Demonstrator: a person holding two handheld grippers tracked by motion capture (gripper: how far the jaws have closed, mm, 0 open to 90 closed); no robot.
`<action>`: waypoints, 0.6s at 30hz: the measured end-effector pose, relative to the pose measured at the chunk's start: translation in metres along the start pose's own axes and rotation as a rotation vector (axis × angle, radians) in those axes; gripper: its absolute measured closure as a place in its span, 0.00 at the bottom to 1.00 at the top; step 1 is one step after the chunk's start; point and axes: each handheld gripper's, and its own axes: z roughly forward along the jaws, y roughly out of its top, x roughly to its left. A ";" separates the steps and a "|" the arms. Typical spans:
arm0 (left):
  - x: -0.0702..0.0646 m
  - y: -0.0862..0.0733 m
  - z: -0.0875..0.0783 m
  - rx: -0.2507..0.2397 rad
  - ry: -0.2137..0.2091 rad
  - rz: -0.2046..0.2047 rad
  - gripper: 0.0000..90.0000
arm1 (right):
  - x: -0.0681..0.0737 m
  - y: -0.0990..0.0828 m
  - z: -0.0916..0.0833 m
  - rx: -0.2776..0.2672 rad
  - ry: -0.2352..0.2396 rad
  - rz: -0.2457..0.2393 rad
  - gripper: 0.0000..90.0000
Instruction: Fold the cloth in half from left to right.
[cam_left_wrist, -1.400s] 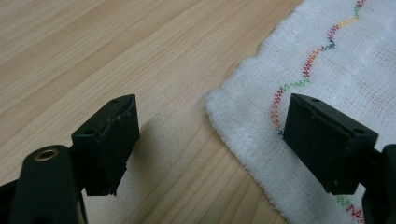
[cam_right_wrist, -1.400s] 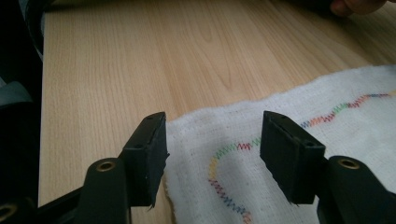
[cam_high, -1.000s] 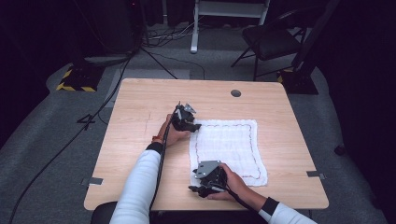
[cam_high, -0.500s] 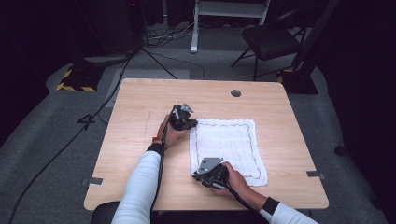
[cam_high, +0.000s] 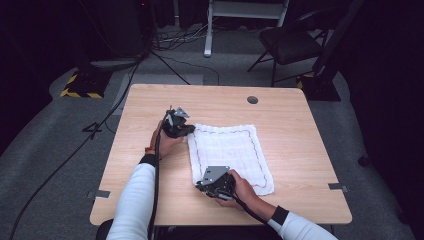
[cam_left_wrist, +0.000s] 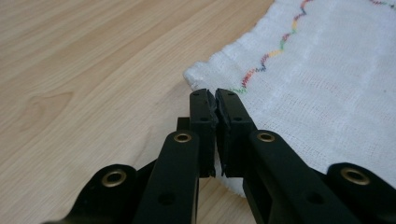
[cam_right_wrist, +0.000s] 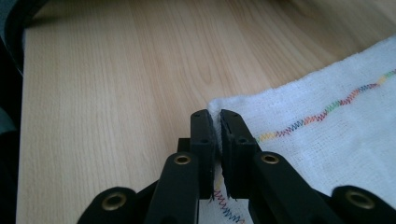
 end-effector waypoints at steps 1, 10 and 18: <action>0.002 -0.001 -0.004 -0.007 0.002 -0.004 0.95 | 0.000 0.002 -0.001 -0.010 -0.001 0.000 0.94; -0.003 0.010 -0.012 -0.049 0.015 -0.002 0.96 | -0.009 0.008 -0.018 -0.055 -0.023 0.026 0.94; -0.026 0.043 0.013 -0.061 0.013 0.039 0.96 | -0.024 -0.013 -0.055 -0.088 -0.077 0.094 0.94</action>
